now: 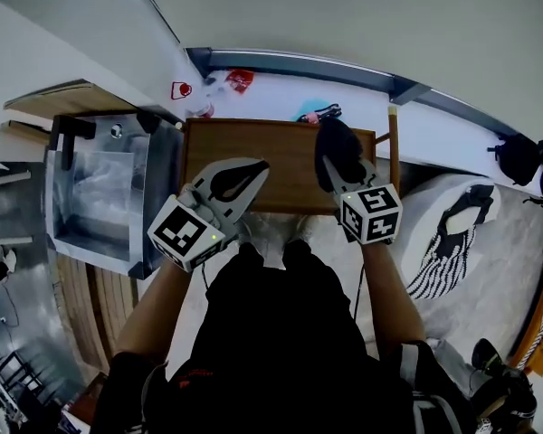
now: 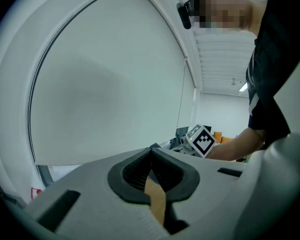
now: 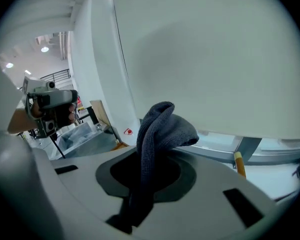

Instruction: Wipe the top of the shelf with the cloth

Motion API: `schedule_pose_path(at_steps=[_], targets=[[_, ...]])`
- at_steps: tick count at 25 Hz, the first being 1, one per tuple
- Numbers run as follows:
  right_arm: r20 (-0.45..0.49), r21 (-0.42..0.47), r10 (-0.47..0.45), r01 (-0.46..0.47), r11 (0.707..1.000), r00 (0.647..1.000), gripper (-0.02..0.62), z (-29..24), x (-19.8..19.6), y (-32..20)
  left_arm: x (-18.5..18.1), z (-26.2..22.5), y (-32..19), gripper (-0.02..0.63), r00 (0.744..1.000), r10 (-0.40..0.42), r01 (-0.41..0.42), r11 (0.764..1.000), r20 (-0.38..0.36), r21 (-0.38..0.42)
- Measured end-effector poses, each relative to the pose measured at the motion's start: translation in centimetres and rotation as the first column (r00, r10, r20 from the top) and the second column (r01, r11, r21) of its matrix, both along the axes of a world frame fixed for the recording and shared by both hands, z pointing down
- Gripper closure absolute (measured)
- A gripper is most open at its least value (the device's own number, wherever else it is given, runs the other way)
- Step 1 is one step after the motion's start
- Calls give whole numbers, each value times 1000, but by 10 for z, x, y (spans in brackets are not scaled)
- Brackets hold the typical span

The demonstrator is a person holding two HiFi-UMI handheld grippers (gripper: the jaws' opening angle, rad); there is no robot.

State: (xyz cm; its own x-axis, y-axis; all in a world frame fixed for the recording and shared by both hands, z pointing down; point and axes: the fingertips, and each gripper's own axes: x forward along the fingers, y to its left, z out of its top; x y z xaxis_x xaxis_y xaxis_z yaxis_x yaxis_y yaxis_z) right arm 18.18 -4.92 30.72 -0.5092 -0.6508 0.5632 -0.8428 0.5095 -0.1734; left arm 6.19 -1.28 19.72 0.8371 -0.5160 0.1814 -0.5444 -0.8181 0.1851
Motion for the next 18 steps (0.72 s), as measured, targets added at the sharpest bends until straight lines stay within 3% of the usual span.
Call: schedule_pose_path(at_steps=[7,13,18], targets=[[62,111,-49,42,993,997,537,-65,-28,-2,-19,-30,-4,586,999,-50,51,998,-5,32],[93,170,-104,87,982,990,537,-101,-53,5,-35,-38,-4,586,998,-65,66,994,-15,89],[110,210,-153,128,969,982,537,-126,-70,13,-44,-45,-6,586,996,-86,88,992,-31,89]])
